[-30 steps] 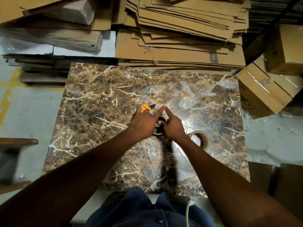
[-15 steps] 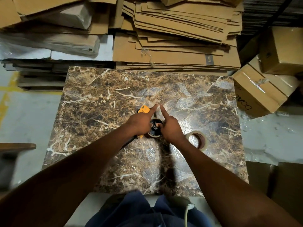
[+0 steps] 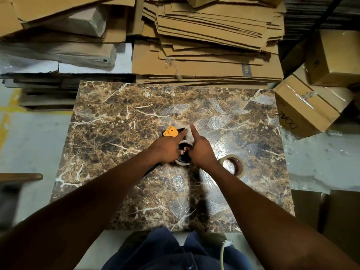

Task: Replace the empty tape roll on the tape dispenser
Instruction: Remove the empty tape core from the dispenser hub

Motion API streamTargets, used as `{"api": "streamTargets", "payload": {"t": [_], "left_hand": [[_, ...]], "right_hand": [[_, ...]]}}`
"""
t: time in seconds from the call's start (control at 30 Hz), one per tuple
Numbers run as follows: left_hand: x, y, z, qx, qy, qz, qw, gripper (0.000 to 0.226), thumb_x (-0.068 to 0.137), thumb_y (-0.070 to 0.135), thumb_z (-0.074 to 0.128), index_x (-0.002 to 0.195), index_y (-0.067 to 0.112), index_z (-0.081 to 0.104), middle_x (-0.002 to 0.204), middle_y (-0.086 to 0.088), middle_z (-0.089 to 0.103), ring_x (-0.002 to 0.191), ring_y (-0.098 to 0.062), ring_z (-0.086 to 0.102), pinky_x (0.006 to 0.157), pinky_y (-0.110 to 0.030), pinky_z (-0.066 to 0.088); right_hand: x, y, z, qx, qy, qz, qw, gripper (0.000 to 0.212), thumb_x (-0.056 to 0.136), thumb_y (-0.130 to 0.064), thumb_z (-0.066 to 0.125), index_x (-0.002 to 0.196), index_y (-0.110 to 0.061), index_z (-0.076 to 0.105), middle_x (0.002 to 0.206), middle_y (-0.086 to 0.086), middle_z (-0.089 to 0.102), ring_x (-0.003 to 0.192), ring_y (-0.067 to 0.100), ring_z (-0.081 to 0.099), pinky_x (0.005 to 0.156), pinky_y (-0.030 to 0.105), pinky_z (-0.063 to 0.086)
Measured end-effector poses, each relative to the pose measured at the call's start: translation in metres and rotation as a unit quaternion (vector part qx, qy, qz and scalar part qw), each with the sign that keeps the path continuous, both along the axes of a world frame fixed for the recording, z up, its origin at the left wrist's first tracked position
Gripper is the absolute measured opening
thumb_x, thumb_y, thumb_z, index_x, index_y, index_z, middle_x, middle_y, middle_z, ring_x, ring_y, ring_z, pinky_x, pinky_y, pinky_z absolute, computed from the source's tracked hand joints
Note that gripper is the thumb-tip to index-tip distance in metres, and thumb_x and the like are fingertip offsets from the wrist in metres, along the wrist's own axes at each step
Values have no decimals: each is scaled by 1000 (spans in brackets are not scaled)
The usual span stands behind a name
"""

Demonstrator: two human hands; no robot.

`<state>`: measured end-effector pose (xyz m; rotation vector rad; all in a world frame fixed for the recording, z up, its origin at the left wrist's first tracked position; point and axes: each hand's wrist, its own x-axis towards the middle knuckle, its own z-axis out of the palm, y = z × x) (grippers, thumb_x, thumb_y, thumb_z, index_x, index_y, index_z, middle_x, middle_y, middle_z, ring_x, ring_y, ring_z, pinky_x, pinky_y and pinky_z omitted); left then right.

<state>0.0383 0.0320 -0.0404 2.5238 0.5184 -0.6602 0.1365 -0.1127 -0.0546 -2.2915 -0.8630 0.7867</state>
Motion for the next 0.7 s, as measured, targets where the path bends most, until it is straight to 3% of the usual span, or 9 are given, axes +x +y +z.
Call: {"api": "streamTargets", "payload": {"t": [0.13,0.27,0.33,0.4,0.47,0.5,0.6,0.7], "left_hand": [[-2,3,11,-25,-13,22,999,91,100,42,64,168,38,4,133,-12,72,107,-32,71,91,-45,60],[-16,-11,48,-80,-111,103,985,67,101,46,65,161,35,39,117,-7,75,71,-9,65,71,-28,51],[-32,-31,56,-144,-147,143,968,54,101,44,68,151,29,54,113,-5,74,67,4,62,65,-18,52],[-49,-56,53,-166,-152,152,962,46,102,42,68,144,24,63,112,-5,75,74,4,63,63,-3,41],[-63,-78,38,-165,-152,153,962,46,102,43,67,144,23,66,121,-4,76,98,-10,69,73,0,38],[-68,-88,30,-166,-142,148,965,47,102,44,67,144,23,65,127,-3,75,109,-16,69,81,-2,40],[-78,-111,2,-122,-96,95,983,51,103,45,60,150,26,56,132,-3,71,120,-24,66,95,-33,53],[-82,-121,-18,-13,-82,-4,997,63,100,44,57,159,25,42,143,-5,62,129,-28,59,102,-41,51]], "right_hand": [[-1,-1,13,-4,-9,-3,1000,91,93,-21,73,166,-27,19,105,11,58,80,24,58,68,34,43],[-1,-23,33,33,-19,-36,999,78,95,-38,72,161,-24,34,111,4,59,90,18,57,73,31,41],[-2,-43,38,42,-12,-46,998,67,93,-44,73,151,-24,47,106,1,62,89,18,60,71,32,43],[-6,-64,34,20,-13,-38,999,52,91,-43,76,135,-22,60,99,1,64,84,19,61,70,31,42],[-11,-82,25,-25,-5,-14,1000,41,90,-38,77,125,-19,65,98,1,67,84,20,63,69,29,39],[-15,-91,20,-46,-9,1,999,38,91,-36,77,122,-18,66,99,2,69,85,21,65,69,30,40],[-28,-110,1,-100,-105,89,986,20,92,-28,72,107,-17,65,92,7,70,81,30,68,68,37,49],[-41,-115,-15,-130,-216,192,949,15,93,-23,65,105,-16,66,92,7,70,91,30,65,89,44,49]]}}
